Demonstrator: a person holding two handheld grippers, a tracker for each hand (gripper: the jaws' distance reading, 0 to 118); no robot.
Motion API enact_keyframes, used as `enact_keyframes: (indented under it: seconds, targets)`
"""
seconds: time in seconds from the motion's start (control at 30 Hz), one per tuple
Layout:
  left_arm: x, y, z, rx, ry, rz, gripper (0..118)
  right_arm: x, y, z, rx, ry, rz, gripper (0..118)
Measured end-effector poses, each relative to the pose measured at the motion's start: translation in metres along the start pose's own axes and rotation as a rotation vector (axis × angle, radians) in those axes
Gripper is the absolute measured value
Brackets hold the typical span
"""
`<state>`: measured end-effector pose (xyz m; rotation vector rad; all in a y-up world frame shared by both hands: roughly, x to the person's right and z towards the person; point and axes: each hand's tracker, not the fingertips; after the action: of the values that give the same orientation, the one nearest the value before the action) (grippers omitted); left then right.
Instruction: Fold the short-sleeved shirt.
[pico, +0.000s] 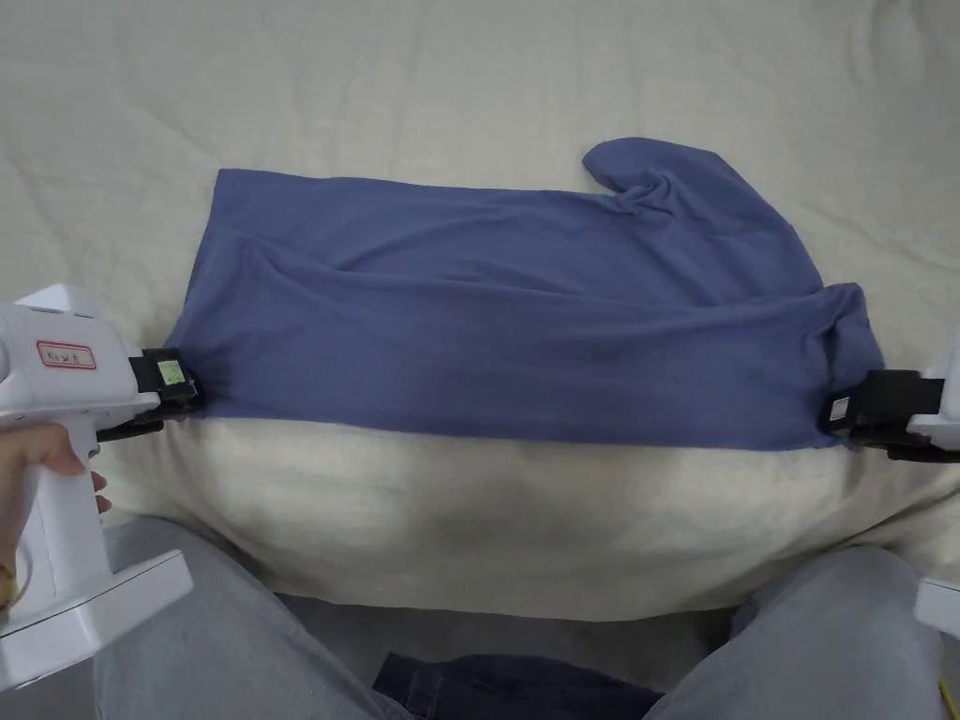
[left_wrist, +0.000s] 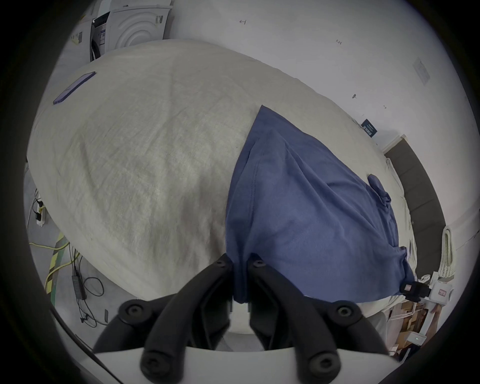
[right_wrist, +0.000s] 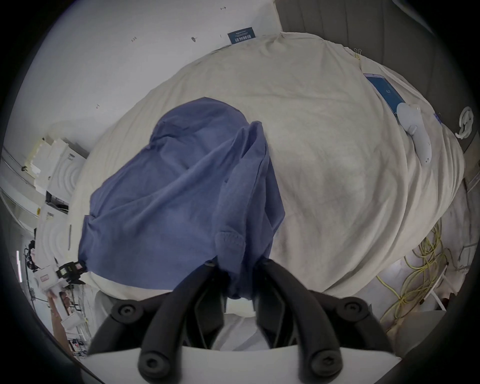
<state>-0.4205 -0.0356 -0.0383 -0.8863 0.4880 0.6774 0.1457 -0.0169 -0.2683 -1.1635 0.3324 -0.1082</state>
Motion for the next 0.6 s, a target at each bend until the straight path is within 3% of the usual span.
enact_keyframes:
  seconds: [0.03, 0.07, 0.13, 0.17, 0.27, 0.4, 0.6]
  targets:
    - [0.005, 0.000, 0.009, 0.005, 0.002, -0.009, 22, -0.002, 0.000, 0.001, -0.005, -0.047, 0.034, 37]
    - [0.004, 0.002, 0.012, 0.005, 0.023, -0.028, 39, -0.003, 0.000, 0.003, 0.003, -0.070, 0.064, 55]
    - [0.000, 0.006, 0.020, 0.057, 0.088, -0.071, 96, -0.006, 0.013, 0.012, 0.039, -0.120, 0.112, 90]
    - [0.003, 0.001, 0.027, 0.100, 0.113, -0.082, 113, -0.007, 0.015, 0.017, 0.069, -0.148, 0.119, 95]
    - [0.007, 0.009, 0.045, 0.229, 0.158, -0.133, 118, -0.020, 0.020, 0.042, 0.191, -0.206, 0.146, 95]
    - [0.040, 0.015, 0.060, 0.428, 0.289, -0.286, 118, -0.033, 0.027, 0.066, 0.409, -0.169, 0.189, 95]
    - [0.108, 0.023, 0.053, 0.526, 0.256, -0.471, 118, -0.083, 0.027, 0.079, 0.677, -0.148, 0.272, 98]
